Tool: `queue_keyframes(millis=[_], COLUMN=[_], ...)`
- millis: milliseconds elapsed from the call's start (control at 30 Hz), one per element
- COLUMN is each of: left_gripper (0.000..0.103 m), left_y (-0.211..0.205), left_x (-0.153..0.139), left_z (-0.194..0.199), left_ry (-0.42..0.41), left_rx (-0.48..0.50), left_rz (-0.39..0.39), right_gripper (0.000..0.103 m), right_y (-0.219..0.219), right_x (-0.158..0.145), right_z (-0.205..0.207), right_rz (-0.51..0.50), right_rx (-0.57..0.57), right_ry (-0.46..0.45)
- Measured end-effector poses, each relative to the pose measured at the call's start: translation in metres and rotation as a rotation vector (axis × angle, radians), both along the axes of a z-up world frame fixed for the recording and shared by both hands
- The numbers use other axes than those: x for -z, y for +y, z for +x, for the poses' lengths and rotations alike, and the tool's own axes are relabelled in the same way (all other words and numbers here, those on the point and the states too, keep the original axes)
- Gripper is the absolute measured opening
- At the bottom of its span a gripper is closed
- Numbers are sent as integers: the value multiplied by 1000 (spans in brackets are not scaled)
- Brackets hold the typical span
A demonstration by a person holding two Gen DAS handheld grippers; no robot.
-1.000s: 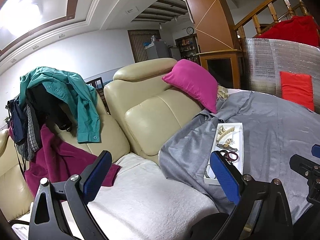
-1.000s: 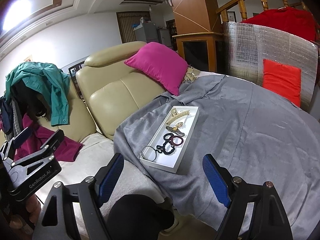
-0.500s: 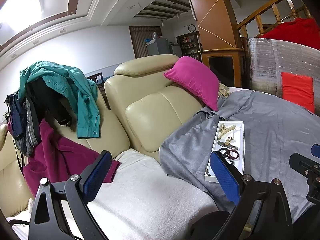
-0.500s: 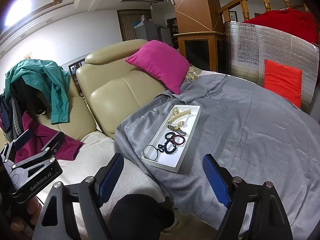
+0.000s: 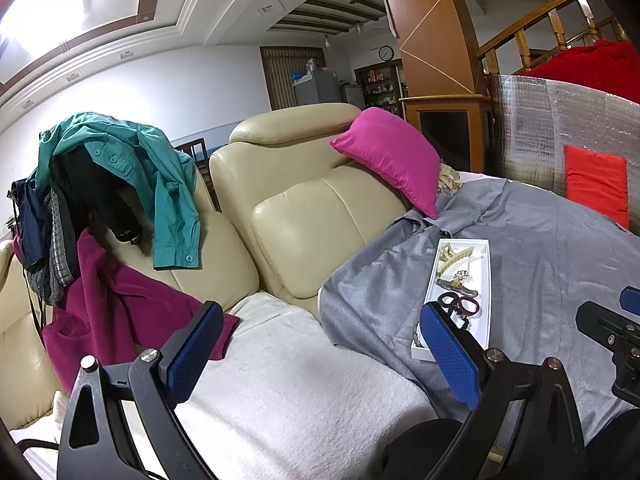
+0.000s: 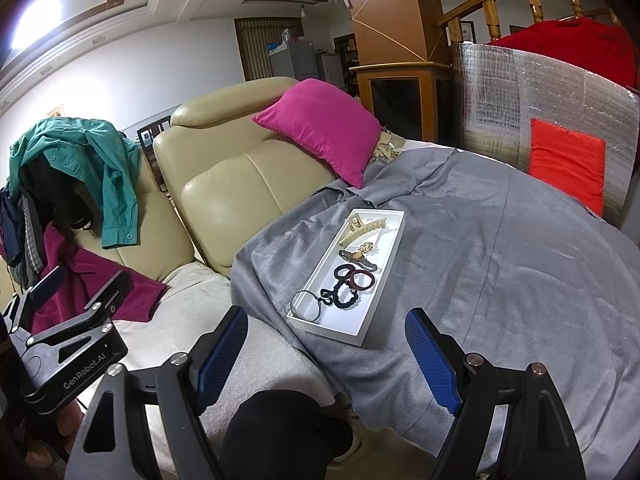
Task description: Organize jewelry
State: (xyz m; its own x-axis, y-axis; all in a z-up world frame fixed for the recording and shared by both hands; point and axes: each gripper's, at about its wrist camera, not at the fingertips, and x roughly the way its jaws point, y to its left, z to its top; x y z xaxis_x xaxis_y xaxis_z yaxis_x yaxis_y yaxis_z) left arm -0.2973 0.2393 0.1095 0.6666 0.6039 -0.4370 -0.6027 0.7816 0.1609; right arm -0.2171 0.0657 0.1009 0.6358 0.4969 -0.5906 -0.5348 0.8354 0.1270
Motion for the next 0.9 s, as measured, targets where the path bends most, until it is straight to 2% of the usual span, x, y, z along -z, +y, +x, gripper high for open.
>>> queue_keyframes(millis=[900], left_gripper=[98], left_y=[7], left_x=[11], left_z=[-2], left_ry=[17], left_rx=[-12], left_rz=[-33], right_gripper=[84], right_y=[13], right_x=[4], right_z=[5], right_rz=[-10], right_rx=[1], right_ry=[3])
